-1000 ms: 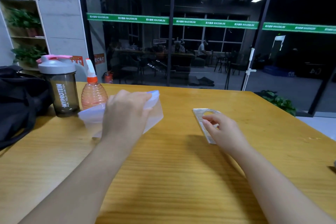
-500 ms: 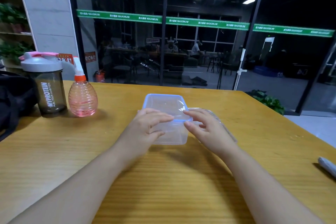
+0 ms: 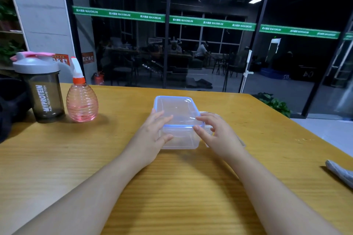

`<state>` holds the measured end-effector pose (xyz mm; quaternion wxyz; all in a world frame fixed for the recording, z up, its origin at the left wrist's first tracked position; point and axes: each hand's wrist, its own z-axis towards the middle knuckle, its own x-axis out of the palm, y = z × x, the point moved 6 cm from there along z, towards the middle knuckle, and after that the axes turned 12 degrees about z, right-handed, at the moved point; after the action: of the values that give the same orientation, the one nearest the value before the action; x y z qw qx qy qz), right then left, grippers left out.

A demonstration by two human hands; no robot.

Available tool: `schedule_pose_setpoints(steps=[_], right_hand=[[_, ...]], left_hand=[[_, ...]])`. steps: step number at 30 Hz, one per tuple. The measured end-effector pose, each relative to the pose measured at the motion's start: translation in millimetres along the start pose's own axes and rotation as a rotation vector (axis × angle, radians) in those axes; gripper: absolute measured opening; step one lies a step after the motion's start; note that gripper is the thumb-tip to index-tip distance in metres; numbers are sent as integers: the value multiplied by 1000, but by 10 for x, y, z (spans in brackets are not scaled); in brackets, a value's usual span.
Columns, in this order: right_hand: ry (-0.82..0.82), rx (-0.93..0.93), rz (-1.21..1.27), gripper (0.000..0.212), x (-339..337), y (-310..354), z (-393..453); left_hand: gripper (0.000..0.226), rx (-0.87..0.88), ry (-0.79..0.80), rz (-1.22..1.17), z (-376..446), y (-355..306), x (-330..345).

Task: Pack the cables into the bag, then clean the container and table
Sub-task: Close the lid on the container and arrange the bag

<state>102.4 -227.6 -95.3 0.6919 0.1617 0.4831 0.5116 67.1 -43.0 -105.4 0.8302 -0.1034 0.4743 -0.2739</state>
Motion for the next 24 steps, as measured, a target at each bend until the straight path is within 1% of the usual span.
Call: schedule_pose_setpoints(steps=[3, 6, 8, 10, 11, 13, 14, 16, 18, 20, 22, 24], right_hand=[[17, 22, -32, 35, -13, 21, -11], [30, 20, -85, 37, -20, 87, -18], [7, -22, -101, 37, -11, 197, -4], [-12, -81, -110, 33, 41, 369, 21], [-11, -113, -121, 32, 87, 466, 37], [18, -169, -137, 31, 202, 658, 88], [47, -185, -146, 31, 269, 747, 122], [122, -214, -165, 33, 421, 926, 200], [180, -255, -196, 36, 576, 1098, 285], [228, -289, -240, 39, 746, 1247, 363], [275, -279, -247, 43, 921, 1347, 436], [299, -253, -242, 48, 1078, 1419, 510]], left_hand=[[50, 26, 27, -13, -7, 17, 11], [53, 33, 78, 60, -30, 2, 40], [55, 17, 114, 115, -48, 9, 44], [57, 35, 110, 99, -51, 17, -41], [59, 53, 69, 88, -44, 26, -140], [63, 43, -88, 75, -15, 87, -430], [63, 6, -179, 55, -8, 147, -589], [56, -102, -322, -2, -26, 286, -879], [50, -169, -377, 63, -56, 446, -1076], [49, -188, -402, 210, -68, 660, -1231], [54, -236, -430, 336, -56, 926, -1383], [63, -343, -468, 393, -65, 1180, -1522]])
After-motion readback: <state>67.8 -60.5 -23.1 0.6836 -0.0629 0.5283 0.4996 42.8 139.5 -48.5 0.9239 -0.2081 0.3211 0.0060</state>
